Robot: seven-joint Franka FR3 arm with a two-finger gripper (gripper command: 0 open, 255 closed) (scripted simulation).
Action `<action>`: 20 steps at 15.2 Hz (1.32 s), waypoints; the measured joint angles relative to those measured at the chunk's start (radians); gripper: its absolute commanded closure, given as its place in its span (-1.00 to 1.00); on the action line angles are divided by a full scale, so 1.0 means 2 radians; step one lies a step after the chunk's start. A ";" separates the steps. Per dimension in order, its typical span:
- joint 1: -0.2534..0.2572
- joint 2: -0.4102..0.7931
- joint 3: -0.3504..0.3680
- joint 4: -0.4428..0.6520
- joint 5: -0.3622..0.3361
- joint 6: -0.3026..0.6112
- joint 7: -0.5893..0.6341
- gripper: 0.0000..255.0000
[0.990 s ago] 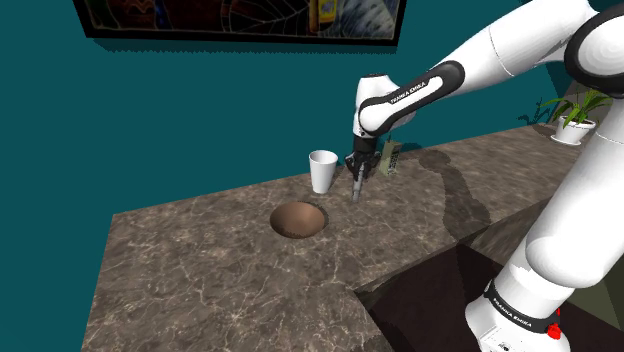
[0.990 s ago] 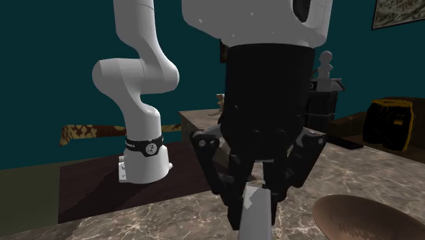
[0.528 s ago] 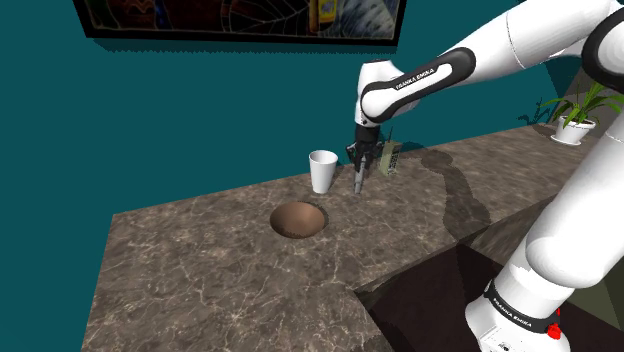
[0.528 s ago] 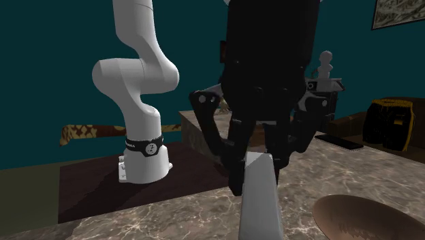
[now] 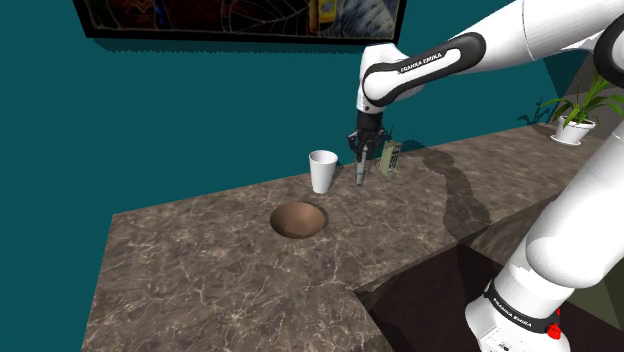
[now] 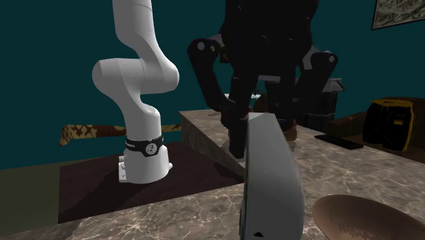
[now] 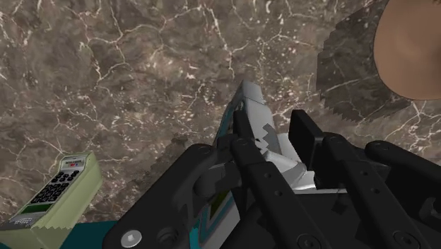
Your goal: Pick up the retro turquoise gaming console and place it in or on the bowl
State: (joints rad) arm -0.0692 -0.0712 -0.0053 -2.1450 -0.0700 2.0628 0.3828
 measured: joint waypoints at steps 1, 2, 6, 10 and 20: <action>0.003 -0.002 0.003 0.003 0.000 -0.005 0.005 1.00; 0.006 0.001 0.007 0.009 0.001 -0.009 0.013 1.00; 0.029 0.002 0.033 0.027 0.004 -0.029 0.057 1.00; 0.051 0.014 0.058 0.050 0.006 -0.042 0.104 1.00; 0.109 0.084 0.113 0.167 -0.003 -0.097 0.217 1.00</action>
State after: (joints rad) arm 0.1493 0.0978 0.2216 -1.8101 -0.0763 1.8688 0.8163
